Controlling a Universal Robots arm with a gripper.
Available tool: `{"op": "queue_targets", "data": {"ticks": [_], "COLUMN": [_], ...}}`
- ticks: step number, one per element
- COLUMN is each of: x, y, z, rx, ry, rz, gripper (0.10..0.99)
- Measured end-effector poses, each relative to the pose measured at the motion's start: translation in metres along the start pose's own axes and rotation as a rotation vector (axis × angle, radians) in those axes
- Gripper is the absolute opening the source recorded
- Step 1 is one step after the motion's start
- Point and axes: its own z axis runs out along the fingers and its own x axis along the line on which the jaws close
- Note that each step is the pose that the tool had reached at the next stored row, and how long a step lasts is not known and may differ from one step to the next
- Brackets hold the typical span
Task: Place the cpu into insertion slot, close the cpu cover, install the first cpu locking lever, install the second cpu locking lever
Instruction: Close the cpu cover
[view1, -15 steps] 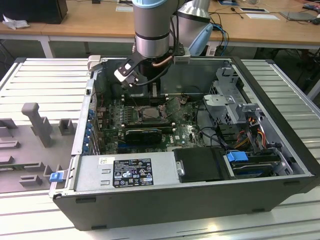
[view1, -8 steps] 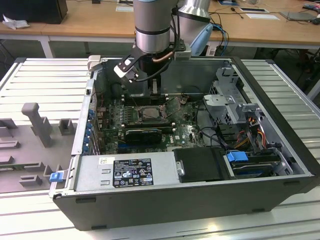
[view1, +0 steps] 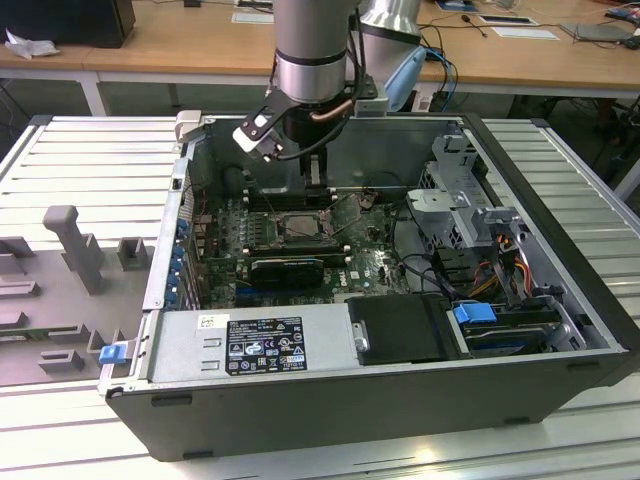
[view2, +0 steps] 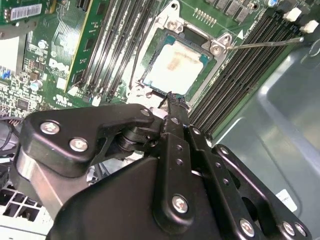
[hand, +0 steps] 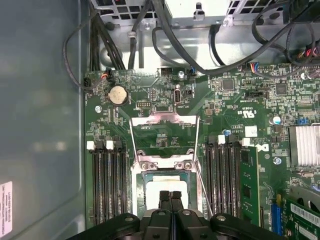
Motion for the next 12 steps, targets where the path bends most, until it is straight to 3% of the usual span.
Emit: {"op": "queue_targets", "data": {"ticks": [6, 12], "x": [0.0005, 0.0011], "y": [0.0022, 0.0159], "z": [-0.0077, -0.0076], "rx": [0.0, 0.002], "ry": [-0.0005, -0.0005], "rz": [0.0, 0.0], "gripper": [0.106, 0.106]}}
